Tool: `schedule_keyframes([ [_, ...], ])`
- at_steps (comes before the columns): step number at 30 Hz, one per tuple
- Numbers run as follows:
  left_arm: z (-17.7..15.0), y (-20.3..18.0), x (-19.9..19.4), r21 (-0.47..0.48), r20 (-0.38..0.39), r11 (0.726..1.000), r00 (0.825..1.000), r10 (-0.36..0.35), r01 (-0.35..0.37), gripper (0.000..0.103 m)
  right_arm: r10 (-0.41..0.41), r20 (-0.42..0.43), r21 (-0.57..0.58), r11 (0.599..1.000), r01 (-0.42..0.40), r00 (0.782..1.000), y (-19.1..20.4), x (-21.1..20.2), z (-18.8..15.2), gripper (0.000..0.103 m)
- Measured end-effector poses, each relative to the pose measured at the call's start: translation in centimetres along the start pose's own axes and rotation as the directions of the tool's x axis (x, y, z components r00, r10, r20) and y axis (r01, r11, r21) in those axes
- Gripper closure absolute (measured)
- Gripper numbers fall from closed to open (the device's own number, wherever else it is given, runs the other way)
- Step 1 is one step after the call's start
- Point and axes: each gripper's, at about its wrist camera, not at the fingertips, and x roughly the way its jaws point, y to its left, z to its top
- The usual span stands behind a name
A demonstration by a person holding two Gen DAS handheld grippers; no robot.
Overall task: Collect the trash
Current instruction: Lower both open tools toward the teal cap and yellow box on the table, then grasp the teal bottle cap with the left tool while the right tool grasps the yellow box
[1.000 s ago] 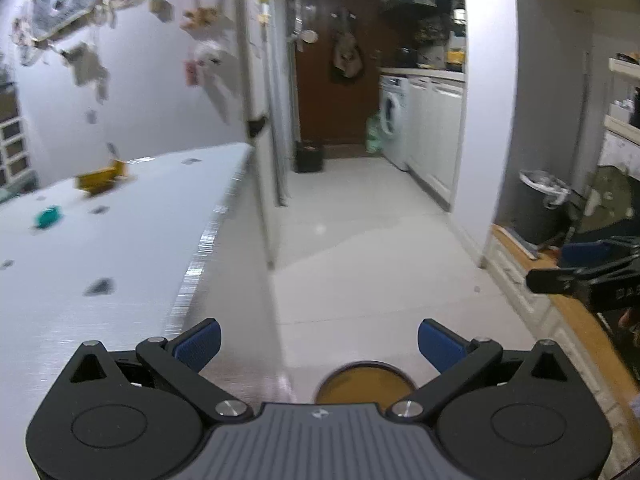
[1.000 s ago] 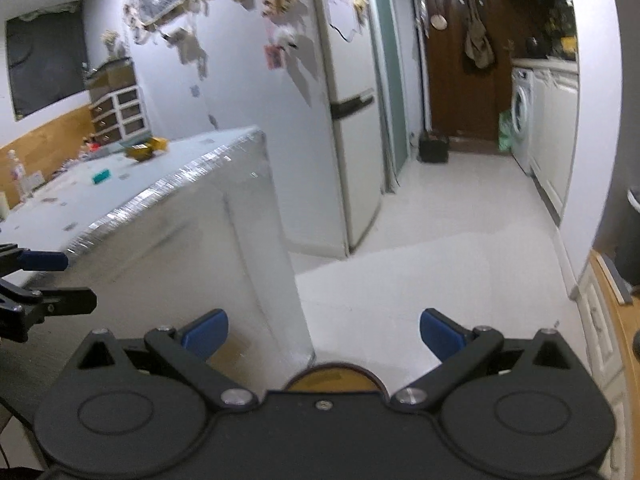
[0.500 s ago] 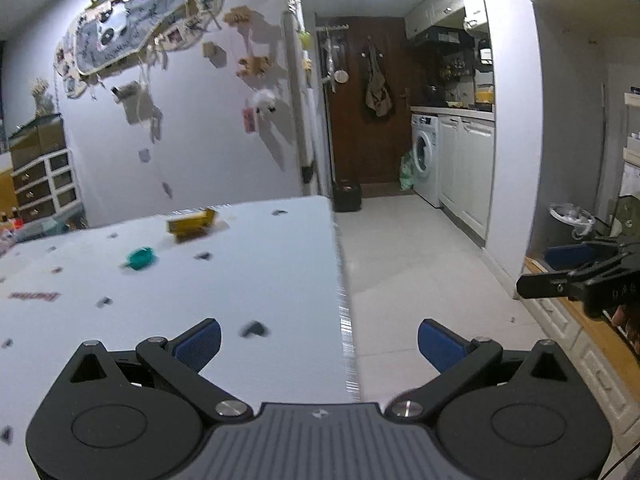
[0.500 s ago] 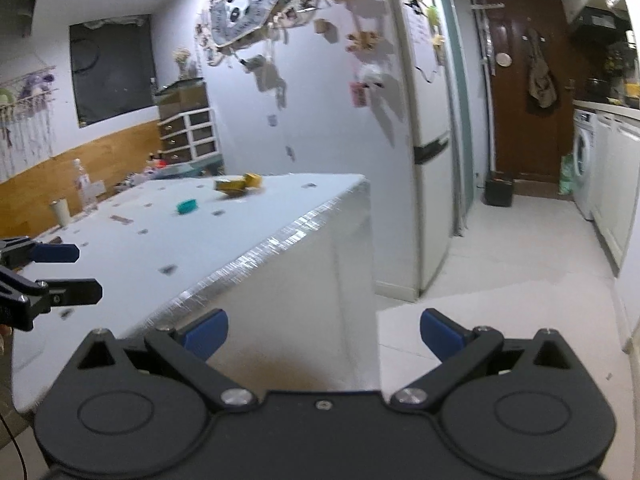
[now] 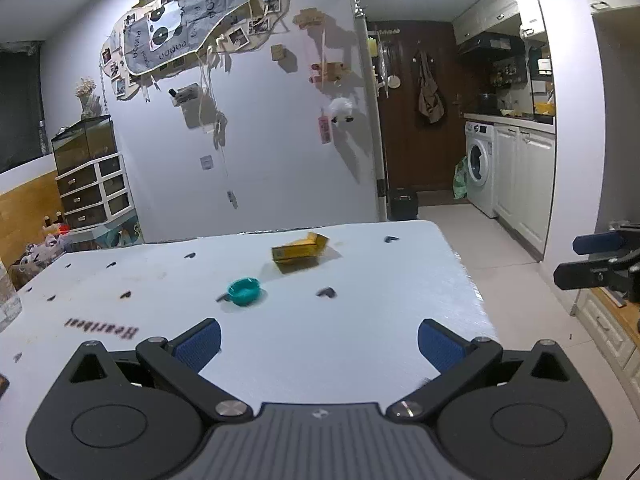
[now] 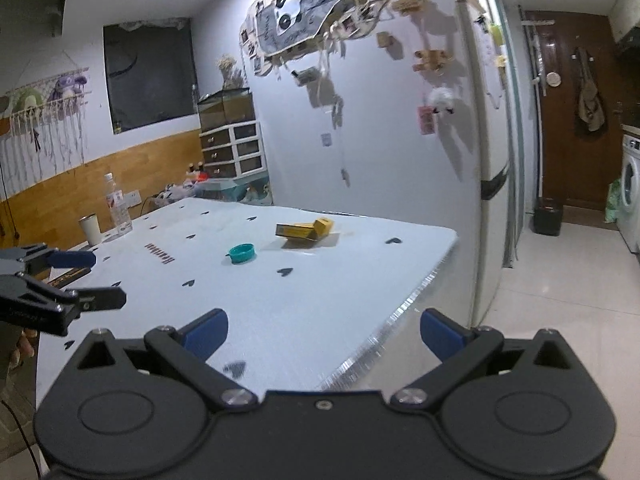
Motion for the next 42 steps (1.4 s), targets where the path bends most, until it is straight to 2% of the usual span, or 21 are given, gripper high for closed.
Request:
schedule_keyframes([
  [7, 2.6, 3.8, 5.9, -0.031, -0.027, 0.999, 1.0, -0.015, 0.014, 0.0, 0.011, -0.031, -0.023, 1.0, -0.012, 0.999, 1.5, 5.7, 3.3, 0.0],
  [14, 4.0, 7.3, 13.7, -0.085, -0.047, 0.995, 0.997, -0.056, 0.052, 0.0, 0.01, -0.054, -0.023, 1.0, -0.011, 0.998, 2.0, 10.3, 6.8, 0.0],
  [19, 4.1, 9.2, 18.7, -0.139, -0.043, 0.987, 0.996, -0.083, 0.076, 0.006, -0.015, -0.074, -0.013, 1.0, 0.014, 0.997, 1.6, 12.9, 9.1, 0.0],
  [24, 3.8, 11.6, 23.0, -0.167, -0.084, 0.985, 0.994, -0.064, 0.049, 0.008, -0.032, -0.056, 0.047, 0.998, 0.034, 0.998, 0.9, 15.2, 10.3, 0.0],
  [26, 3.2, 12.5, 24.6, -0.179, -0.102, 0.982, 0.992, -0.077, 0.058, 0.01, -0.044, -0.063, 0.075, 0.996, 0.048, 0.997, 0.5, 16.3, 10.7, 0.0],
  [27, 2.9, 12.9, 25.1, -0.182, -0.116, 0.981, 0.989, -0.09, 0.068, 0.014, -0.056, -0.064, 0.077, 0.995, 0.06, 0.996, 0.5, 16.9, 10.8, 0.0],
  [29, 2.5, 13.6, 26.0, -0.19, -0.123, 0.979, 0.988, -0.096, 0.071, 0.016, -0.076, -0.062, 0.07, 0.994, 0.08, 0.995, 0.5, 18.2, 11.2, 0.0],
  [37, 1.6, 13.1, 27.6, -0.111, -0.152, 0.989, 0.982, -0.115, 0.098, 0.028, -0.072, -0.084, 0.129, 0.988, 0.082, 0.994, 0.5, 25.4, 13.6, 0.001],
  [38, 1.5, 13.1, 27.7, -0.102, -0.157, 0.99, 0.981, -0.11, 0.095, 0.029, -0.067, -0.085, 0.138, 0.987, 0.079, 0.994, 0.6, 26.4, 13.7, 0.002],
  [40, 1.3, 13.1, 27.9, -0.097, -0.164, 0.991, 0.981, -0.105, 0.09, 0.032, -0.044, -0.109, 0.165, 0.984, 0.062, 0.993, 0.6, 28.8, 13.9, 0.014],
  [42, 1.2, 13.2, 28.1, -0.108, -0.17, 0.99, 0.979, -0.109, 0.091, 0.037, -0.034, -0.136, 0.197, 0.979, 0.06, 0.99, 0.6, 31.0, 13.9, 0.017],
])
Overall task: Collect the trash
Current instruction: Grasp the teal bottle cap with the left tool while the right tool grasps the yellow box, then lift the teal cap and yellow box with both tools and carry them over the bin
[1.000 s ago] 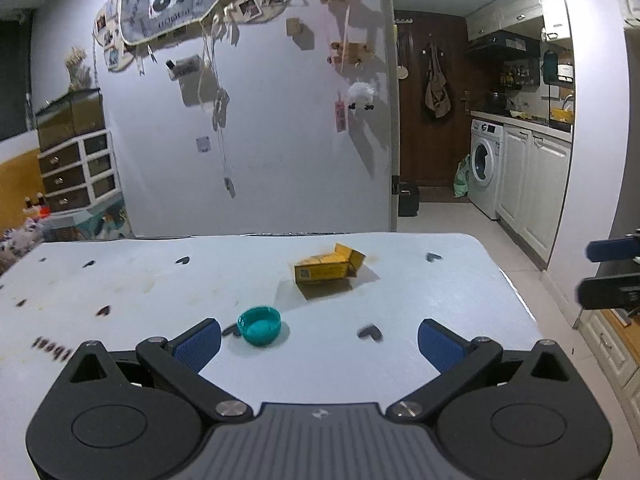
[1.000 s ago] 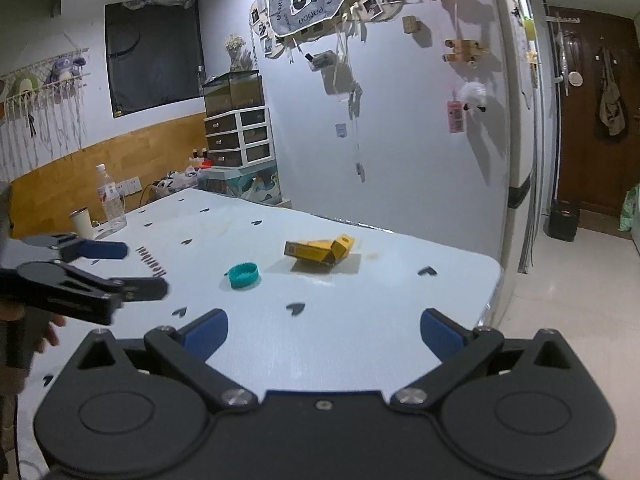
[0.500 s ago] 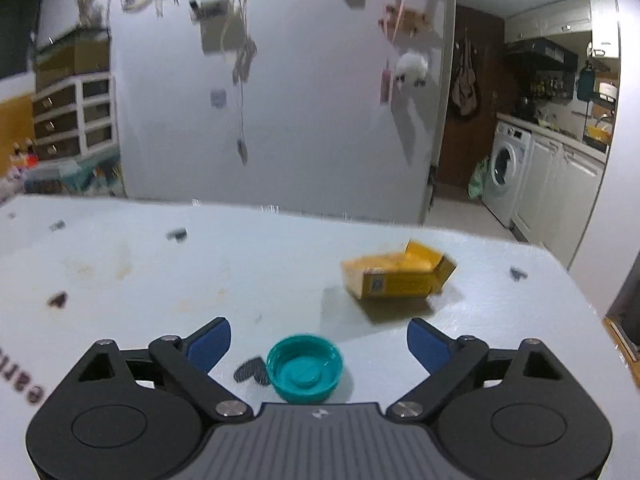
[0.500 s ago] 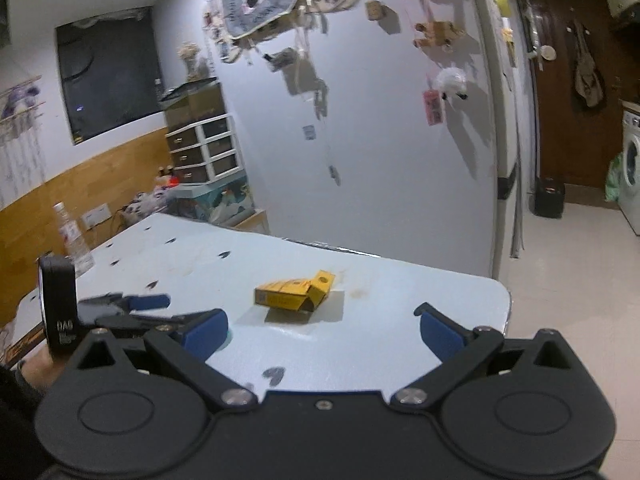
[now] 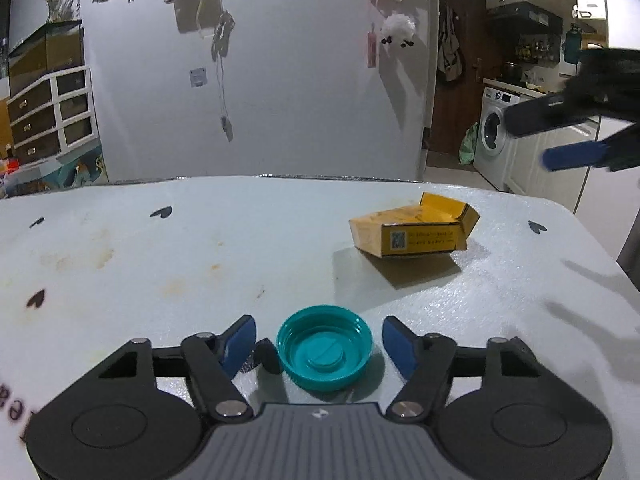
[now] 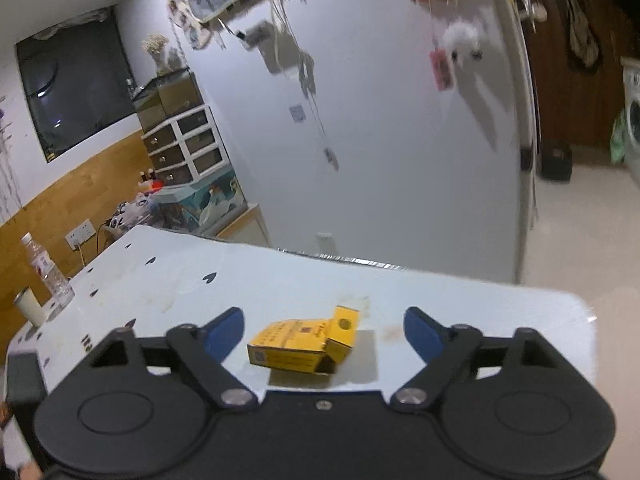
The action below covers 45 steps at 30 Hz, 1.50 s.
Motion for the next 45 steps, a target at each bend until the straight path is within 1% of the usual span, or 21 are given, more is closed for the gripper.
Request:
schedule_keyframes([
  [2, -0.1, 0.2, 0.2, -0.003, -0.007, 1.0, 1.0, 0.002, -0.003, 0.039, -0.011, -0.019, 0.014, 1.0, 0.012, 1.0, 0.3, 2.0, 0.0, 0.019],
  [4, -0.2, 0.2, 0.3, 0.004, -0.012, 1.0, 1.0, 0.011, -0.011, 0.039, -0.02, -0.035, 0.02, 1.0, 0.021, 0.999, 0.6, 3.8, -0.1, 0.023],
  [6, -0.2, 0.4, 0.3, -0.009, -0.01, 1.0, 1.0, 0.001, -0.001, 0.041, -0.029, -0.06, 0.039, 0.999, 0.031, 0.998, 0.6, 5.3, -0.4, 0.026],
  [8, -0.2, 0.4, 0.3, -0.011, -0.007, 1.0, 1.0, -0.005, 0.005, 0.043, -0.038, -0.083, 0.08, 0.996, 0.045, 0.996, 0.4, 6.8, -0.8, 0.028],
  [11, -0.3, 0.2, 0.3, -0.002, -0.006, 1.0, 1.0, -0.016, 0.016, 0.048, -0.05, -0.106, 0.125, 0.99, 0.063, 0.993, -0.2, 8.0, -1.4, 0.034],
  [14, -0.3, 0.0, 0.2, 0.009, -0.008, 0.999, 0.999, -0.033, 0.033, 0.049, -0.059, -0.121, 0.206, 0.975, 0.083, 0.991, -1.2, 9.0, -2.2, 0.036],
  [16, -0.3, -0.1, 0.2, 0.014, -0.01, 0.999, 0.999, -0.042, 0.042, 0.049, -0.027, -0.118, 0.274, 0.96, 0.059, 0.993, -2.1, 9.4, -2.7, 0.044],
  [17, -0.3, 0.0, 0.2, 0.014, -0.012, 0.999, 0.999, -0.047, 0.047, 0.05, -0.01, -0.114, 0.299, 0.953, 0.044, 0.993, -2.4, 9.7, -2.9, 0.044],
  [18, -0.3, 0.1, 0.2, 0.012, -0.013, 0.999, 0.999, -0.053, 0.053, 0.051, 0.007, -0.104, 0.318, 0.948, 0.027, 0.995, -2.6, 9.7, -3.1, 0.047],
  [19, -0.3, 0.1, 0.1, 0.012, -0.013, 0.998, 0.998, -0.056, 0.056, 0.052, 0.022, -0.103, 0.331, 0.944, 0.013, 0.994, -2.6, 9.7, -3.3, 0.051],
  [21, -0.3, 0.2, 0.1, 0.012, -0.013, 0.998, 0.998, -0.056, 0.056, 0.053, 0.05, -0.107, 0.347, 0.938, -0.01, 0.993, -2.5, 9.8, -3.5, 0.055],
  [23, -0.3, 0.2, 0.1, 0.016, -0.013, 0.998, 0.998, -0.058, 0.058, 0.053, 0.069, -0.117, 0.334, 0.942, -0.026, 0.991, -2.0, 9.8, -3.6, 0.063],
  [24, -0.2, 0.2, 0.1, 0.015, -0.015, 0.998, 0.998, -0.061, 0.061, 0.053, 0.074, -0.121, 0.321, 0.947, -0.032, 0.99, -1.7, 9.8, -3.7, 0.074],
  [25, -0.2, 0.3, 0.1, 0.014, -0.018, 0.998, 0.998, -0.065, 0.065, 0.053, 0.08, -0.123, 0.31, 0.95, -0.038, 0.989, -1.4, 9.7, -3.7, 0.075],
  [28, -0.1, 0.8, 0.0, -0.016, -0.019, 0.997, 0.997, -0.073, 0.073, 0.053, 0.086, -0.111, 0.262, 0.963, -0.055, 0.99, -0.8, 8.9, -4.0, 0.075],
  [31, 0.1, 1.3, -0.3, -0.038, -0.006, 0.997, 0.998, -0.063, 0.063, 0.053, 0.082, -0.091, 0.223, 0.973, -0.06, 0.992, -0.5, 7.8, -4.1, 0.076],
  [34, 0.6, 1.9, -0.9, -0.073, 0.022, 0.995, 0.997, -0.072, 0.073, 0.053, 0.051, -0.064, 0.154, 0.987, -0.041, 0.997, 0.0, 6.2, -4.0, 0.076],
  [36, 0.9, 2.1, -1.5, -0.09, 0.048, 0.993, 0.997, -0.067, 0.071, 0.053, 0.053, -0.046, 0.136, 0.99, -0.046, 0.998, 0.1, 5.2, -3.8, 0.076],
  [42, 1.8, 1.3, -2.7, -0.081, 0.093, 0.992, 0.992, -0.089, 0.096, 0.053, 0.052, -0.021, 0.009, 0.999, -0.052, 0.998, 1.4, 1.6, -3.9, 0.076],
  [45, 2.0, 0.8, -3.0, -0.07, 0.106, 0.992, 0.989, -0.101, 0.109, 0.053, 0.062, -0.024, -0.026, 0.998, -0.063, 0.998, 1.8, -0.2, -4.6, 0.076],
])
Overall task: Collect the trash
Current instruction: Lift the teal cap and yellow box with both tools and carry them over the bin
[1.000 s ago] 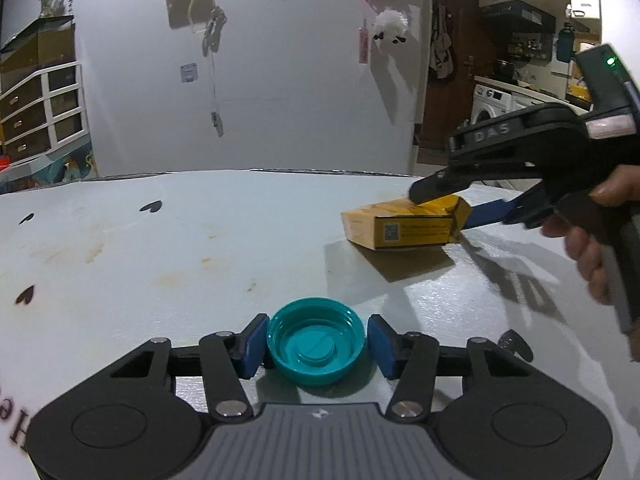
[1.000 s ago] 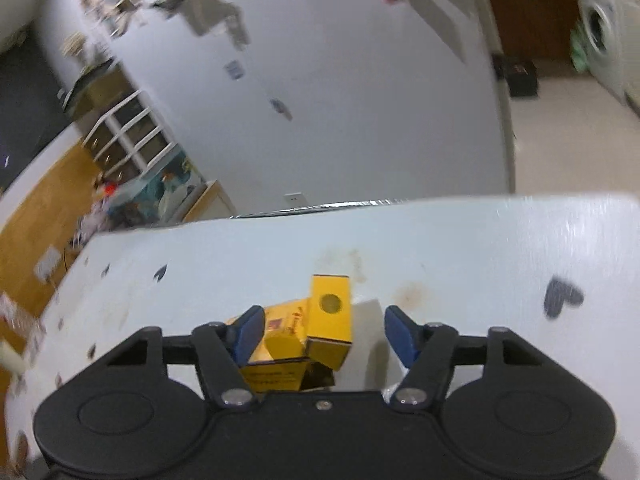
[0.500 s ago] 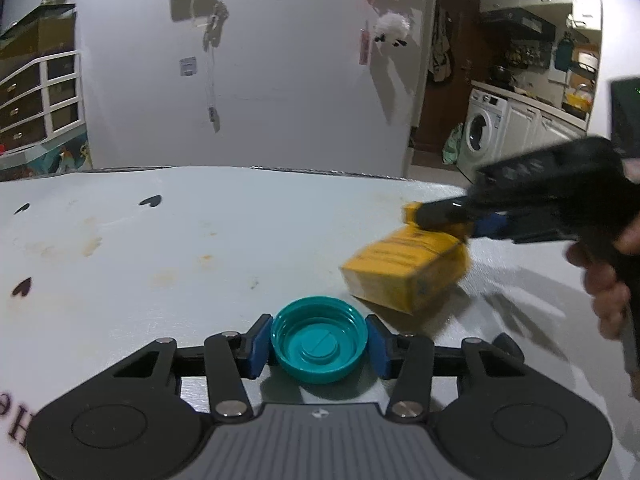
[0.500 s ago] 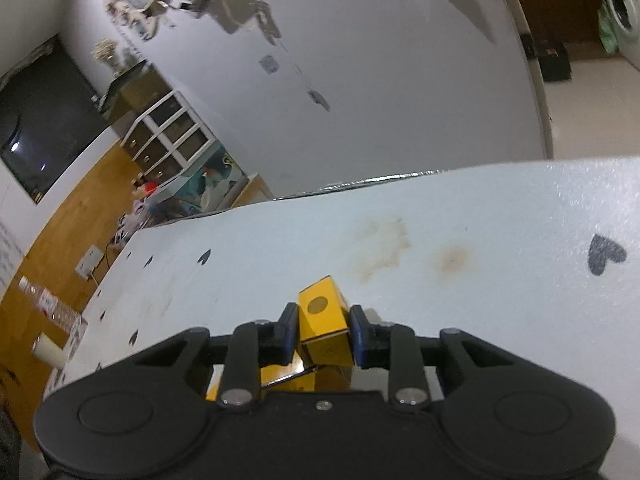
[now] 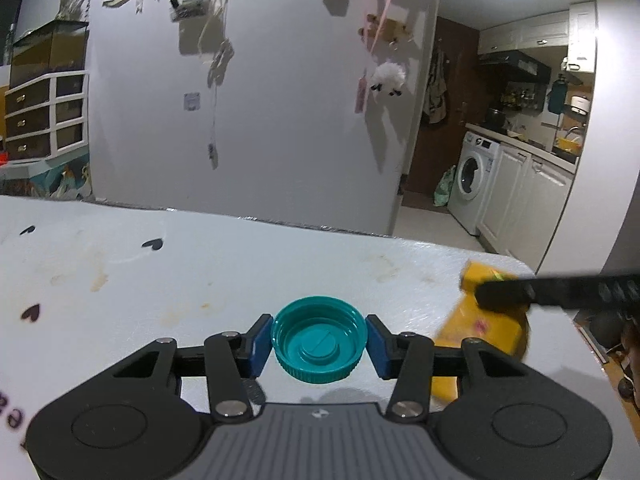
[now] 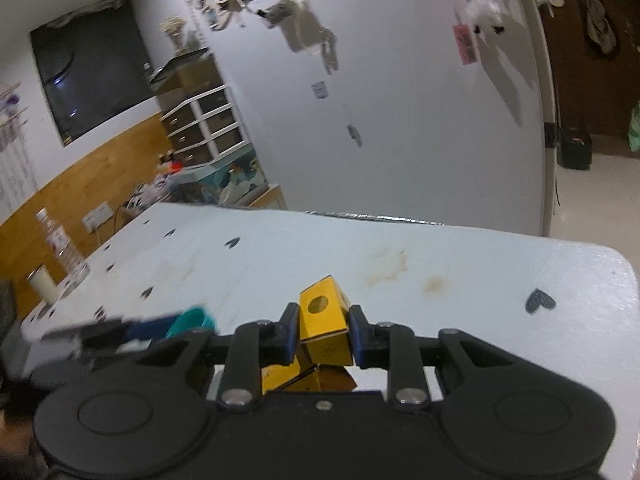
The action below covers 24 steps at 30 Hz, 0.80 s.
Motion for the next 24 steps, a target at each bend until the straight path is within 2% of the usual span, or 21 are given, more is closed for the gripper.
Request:
schedule_keyframes([
  [4, 0.1, -0.7, -0.1, 0.012, 0.002, 1.0, 1.0, -0.006, 0.006, 0.053, 0.016, -0.013, -0.011, 1.0, -0.017, 1.0, 0.0, -2.6, -1.5, 0.076],
  [8, -0.1, -2.1, -0.2, 0.036, -0.018, 0.999, 1.0, -0.026, 0.027, 0.053, -0.001, -0.02, -0.027, 1.0, 0.0, 1.0, -0.5, -5.1, -2.8, 0.076],
  [16, -0.3, -5.4, -2.4, 0.036, 0.0, 0.997, 0.997, -0.074, 0.074, 0.053, -0.039, 0.013, -0.02, 0.999, 0.04, 0.999, -2.5, -9.0, -4.0, 0.076],
  [24, -1.7, -10.1, -5.0, 0.071, 0.019, 0.994, 0.996, -0.084, 0.082, 0.053, -0.05, 0.053, -0.002, 0.999, 0.05, 0.997, -4.5, -12.8, -5.5, 0.076],
])
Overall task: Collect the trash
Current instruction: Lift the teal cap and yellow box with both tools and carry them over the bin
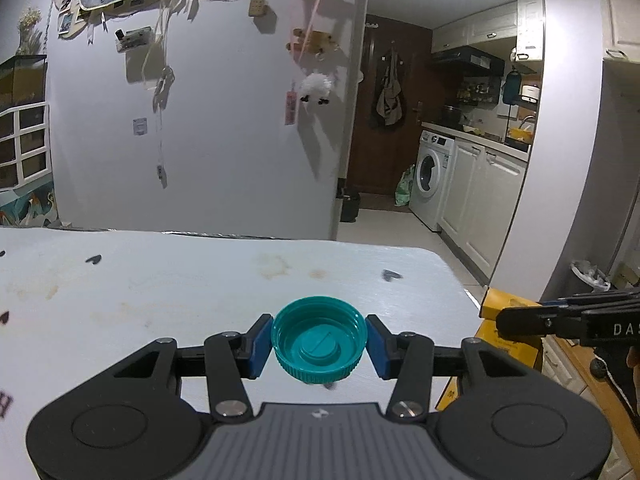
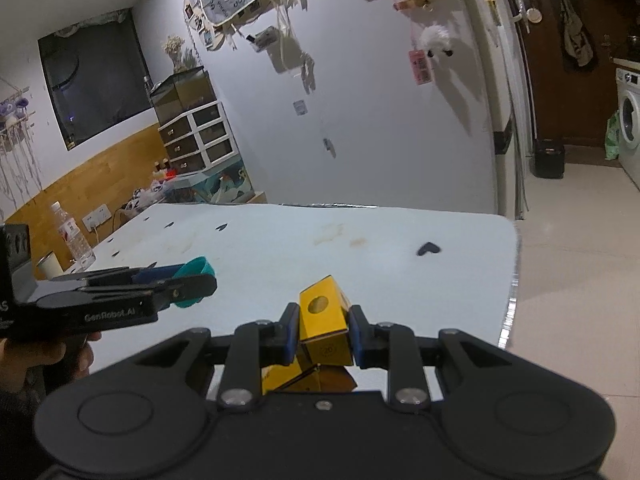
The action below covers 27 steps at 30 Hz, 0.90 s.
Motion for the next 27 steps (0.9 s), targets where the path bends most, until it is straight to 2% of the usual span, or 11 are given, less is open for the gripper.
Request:
schedule_keyframes([
  [4, -0.7, -2.0, -0.6, -0.011, -0.012, 1.0, 1.0, -0.004, 0.004, 0.053, -0.003, 0.001, 0.008, 1.0, 0.003, 1.0, -1.1, -2.3, -0.9, 0.076],
  [11, -1.4, -7.0, -2.1, 0.028, -0.019, 1.0, 1.0, -0.002, 0.002, 0.053, -0.018, 0.022, 0.02, 1.0, 0.018, 1.0, -3.6, -7.1, -2.4, 0.076],
  [27, -3.3, -19.4, -3.9, 0.098, -0.021, 0.993, 0.998, -0.066, 0.068, 0.053, -0.109, 0.092, 0.033, 0.994, 0.106, 0.99, -9.7, -18.2, -7.1, 0.076],
])
